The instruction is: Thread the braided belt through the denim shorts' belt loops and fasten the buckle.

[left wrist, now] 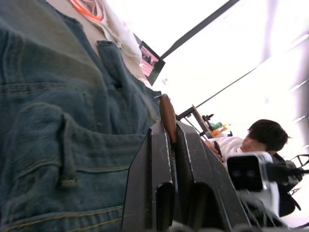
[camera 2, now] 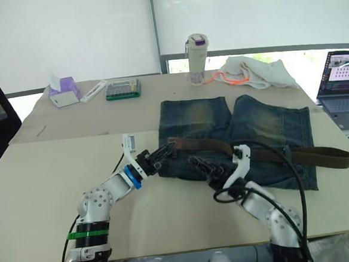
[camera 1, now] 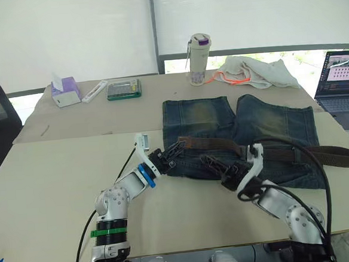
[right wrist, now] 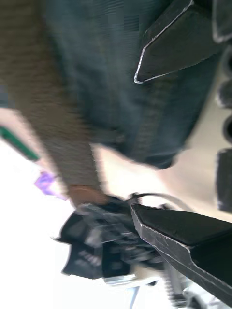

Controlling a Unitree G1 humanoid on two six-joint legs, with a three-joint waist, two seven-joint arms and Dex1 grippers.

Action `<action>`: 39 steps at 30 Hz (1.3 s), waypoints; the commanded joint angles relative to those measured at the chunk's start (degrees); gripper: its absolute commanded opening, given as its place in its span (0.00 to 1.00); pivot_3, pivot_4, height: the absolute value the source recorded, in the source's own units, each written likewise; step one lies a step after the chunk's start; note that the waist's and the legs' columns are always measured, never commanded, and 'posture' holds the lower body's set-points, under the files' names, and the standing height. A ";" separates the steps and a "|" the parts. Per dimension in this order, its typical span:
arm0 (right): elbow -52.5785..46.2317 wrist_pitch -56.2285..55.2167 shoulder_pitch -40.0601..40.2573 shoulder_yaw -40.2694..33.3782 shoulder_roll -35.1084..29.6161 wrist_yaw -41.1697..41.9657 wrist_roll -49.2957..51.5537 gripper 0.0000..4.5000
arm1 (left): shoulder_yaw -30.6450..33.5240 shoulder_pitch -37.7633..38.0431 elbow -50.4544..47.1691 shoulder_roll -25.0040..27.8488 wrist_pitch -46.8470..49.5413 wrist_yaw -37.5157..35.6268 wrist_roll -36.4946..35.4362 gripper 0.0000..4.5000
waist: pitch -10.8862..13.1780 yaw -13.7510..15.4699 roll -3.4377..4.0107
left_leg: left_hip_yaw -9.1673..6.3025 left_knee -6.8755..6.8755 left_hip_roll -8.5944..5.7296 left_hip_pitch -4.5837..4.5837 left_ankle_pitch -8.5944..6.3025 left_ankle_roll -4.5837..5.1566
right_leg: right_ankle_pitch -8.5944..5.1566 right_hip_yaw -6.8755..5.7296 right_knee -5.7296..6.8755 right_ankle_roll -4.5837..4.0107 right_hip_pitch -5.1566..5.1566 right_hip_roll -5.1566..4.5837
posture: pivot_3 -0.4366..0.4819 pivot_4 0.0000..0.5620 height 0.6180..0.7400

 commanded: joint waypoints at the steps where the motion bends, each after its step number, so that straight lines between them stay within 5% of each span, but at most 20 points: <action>1: 0.75 -2.83 -2.04 -2.01 1.92 0.38 2.43 0.99 | -0.73 0.71 -3.01 1.04 1.63 -0.89 -2.30 0.00 | -0.01 -0.17 0.01 | 0.00 -0.01 0.00 0.01 0.00 0.00 | 0.00 0.00 0.00 -0.01 0.00 0.01 | 0.48 0.27 1.00; 4: 0.16 -3.16 -2.67 -2.00 1.83 2.85 3.15 0.99 | -0.84 0.70 -2.96 1.61 1.56 -0.63 -2.27 0.00 | -0.01 -0.24 0.02 | 0.01 -0.02 0.02 0.02 0.00 0.00 | 0.01 0.00 0.02 -0.02 -0.01 0.02 | 0.48 0.27 1.00; 7: 0.39 -3.82 -2.93 -1.50 1.40 3.75 2.15 0.83 | -1.28 0.62 -2.82 2.32 1.59 -1.00 -2.13 0.00 | -0.01 -0.28 0.02 | 0.02 -0.02 0.02 0.03 0.00 0.00 | 0.01 0.00 0.02 -0.02 -0.01 0.02 | 0.48 0.27 1.00; 17: 0.38 -3.04 -1.41 -0.69 -0.84 6.11 1.05 0.04 | -1.39 0.29 -1.29 3.31 -0.91 -0.86 -0.42 0.00 | -0.01 -0.31 0.02 | 0.03 -0.03 0.03 0.03 0.00 0.00 | 0.00 0.00 0.02 -0.03 -0.01 0.03 | 0.48 0.27 1.00; 23: 0.10 -1.29 -0.65 1.10 -2.94 7.16 -0.01 0.00 | -1.90 -0.13 -1.00 3.43 -1.13 -1.14 -0.29 0.00 | -0.01 -0.32 0.02 | 0.04 -0.02 0.03 0.02 0.00 0.00 | 0.00 0.01 0.01 -0.03 -0.01 0.03 | 0.48 0.27 1.00; 36: 3.74 -4.25 -4.29 -0.79 2.20 -2.62 -1.01 0.00 | -3.12 0.81 -0.45 6.92 -5.66 -3.67 4.16 0.98 | -0.01 -0.37 0.02 | 0.04 -0.06 0.06 0.04 0.00 0.00 | 0.01 0.01 0.02 -0.04 -0.02 0.05 | 0.48 0.27 1.00; 39: 5.80 -5.44 -6.36 -2.96 4.85 -10.16 -1.41 0.00 | -3.57 0.94 0.68 10.54 -9.15 -5.61 7.96 0.99 | -0.02 -0.42 0.04 | 0.04 -0.15 0.08 0.08 0.00 0.00 | 0.01 0.02 0.02 -0.07 -0.05 0.06 | 0.48 0.27 1.00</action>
